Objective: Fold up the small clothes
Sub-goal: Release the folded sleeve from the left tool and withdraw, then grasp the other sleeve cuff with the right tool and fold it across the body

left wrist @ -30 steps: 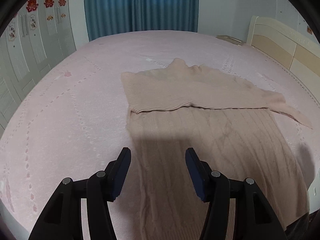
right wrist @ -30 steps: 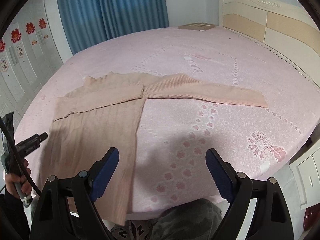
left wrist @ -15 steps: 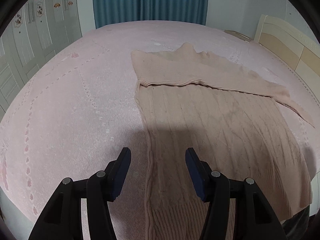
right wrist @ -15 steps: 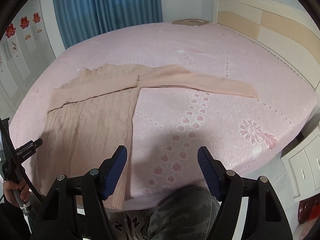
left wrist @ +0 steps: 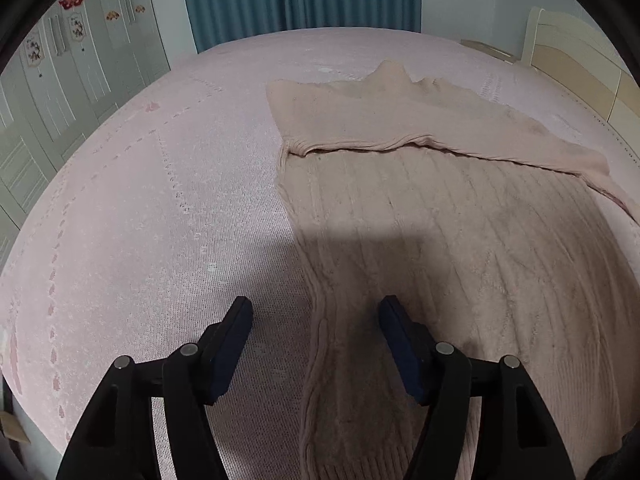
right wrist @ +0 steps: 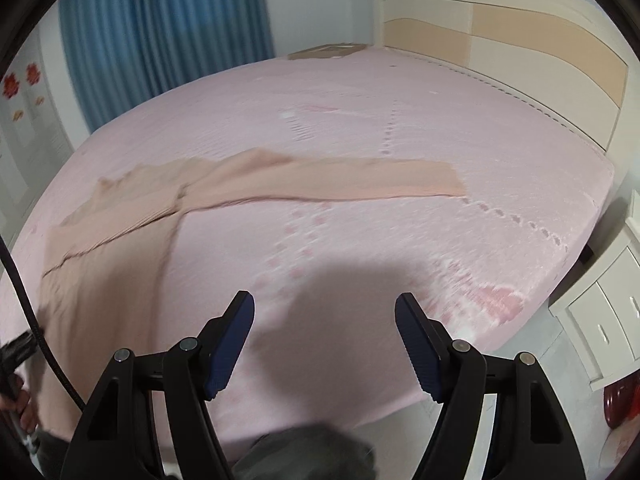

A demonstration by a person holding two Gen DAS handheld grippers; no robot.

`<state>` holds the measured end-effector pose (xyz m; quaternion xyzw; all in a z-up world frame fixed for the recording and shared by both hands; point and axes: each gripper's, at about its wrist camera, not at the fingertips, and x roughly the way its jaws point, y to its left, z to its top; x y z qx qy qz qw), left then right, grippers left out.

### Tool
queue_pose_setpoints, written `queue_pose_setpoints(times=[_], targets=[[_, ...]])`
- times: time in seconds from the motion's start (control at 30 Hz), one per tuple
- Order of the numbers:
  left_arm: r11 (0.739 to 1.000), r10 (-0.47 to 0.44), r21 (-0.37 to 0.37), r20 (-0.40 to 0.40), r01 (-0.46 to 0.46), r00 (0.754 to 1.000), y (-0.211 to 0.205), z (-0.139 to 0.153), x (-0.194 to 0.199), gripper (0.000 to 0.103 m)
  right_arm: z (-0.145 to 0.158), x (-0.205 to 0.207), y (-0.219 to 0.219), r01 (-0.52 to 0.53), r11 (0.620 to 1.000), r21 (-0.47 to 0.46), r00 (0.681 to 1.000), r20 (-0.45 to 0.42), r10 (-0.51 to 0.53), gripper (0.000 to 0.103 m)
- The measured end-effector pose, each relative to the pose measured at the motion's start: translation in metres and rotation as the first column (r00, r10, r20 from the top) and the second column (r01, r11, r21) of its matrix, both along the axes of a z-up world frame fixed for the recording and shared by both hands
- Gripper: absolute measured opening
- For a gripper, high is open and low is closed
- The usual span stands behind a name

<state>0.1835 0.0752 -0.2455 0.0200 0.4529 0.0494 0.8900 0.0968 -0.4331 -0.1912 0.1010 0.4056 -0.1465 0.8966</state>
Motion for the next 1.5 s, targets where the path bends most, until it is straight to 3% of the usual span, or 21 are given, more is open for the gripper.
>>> queue_pose_setpoints(times=[0.27,0.5,0.53,0.73,1.07,1.1,1.2,1.3,1.5], targets=[[0.999,0.038,-0.026,-0.002,-0.038,0.999,0.006,-0.003,0.006,0.085,-0.031,0.047,-0.079,0.059,0.996,0.072,0.997,0.037,-0.062,0.072],[0.998,0.061,-0.002,0.004,-0.061,0.998,0.003,-0.005,0.008,0.089,-0.065,0.095,-0.138,0.093,0.965,0.246,0.994,0.029,-0.103,0.069],[0.998,0.064,-0.002,0.003,-0.064,0.998,0.003,-0.006,0.008,0.090,-0.066,0.098,-0.142,0.160,0.954,0.253,0.987,-0.013,-0.162,0.069],[0.997,0.078,0.001,0.001,-0.078,0.997,0.004,-0.006,0.010,0.093,-0.075,0.121,-0.159,0.184,0.926,0.329,0.983,-0.039,-0.181,0.071],[0.997,0.082,-0.003,-0.001,-0.082,0.997,0.006,-0.006,0.010,0.095,-0.077,0.139,-0.165,0.238,0.921,0.308,0.970,-0.038,-0.238,0.071],[0.997,0.082,-0.006,-0.001,-0.082,0.997,0.007,-0.006,0.010,0.094,-0.076,0.141,-0.166,0.249,0.923,0.294,0.968,-0.037,-0.250,0.064],[0.997,0.081,-0.016,0.000,-0.081,0.997,0.009,-0.006,0.010,0.094,-0.074,0.150,-0.167,0.270,0.942,0.197,0.963,-0.063,-0.263,0.006],[0.996,0.080,-0.039,-0.001,-0.080,0.997,0.012,-0.006,0.009,0.094,-0.049,0.151,-0.152,0.231,0.965,0.126,0.973,-0.004,-0.232,0.006],[0.986,0.081,-0.144,0.001,-0.080,0.997,0.027,0.001,0.003,0.091,0.044,0.173,-0.072,0.104,0.992,-0.064,0.986,0.137,-0.095,0.006]])
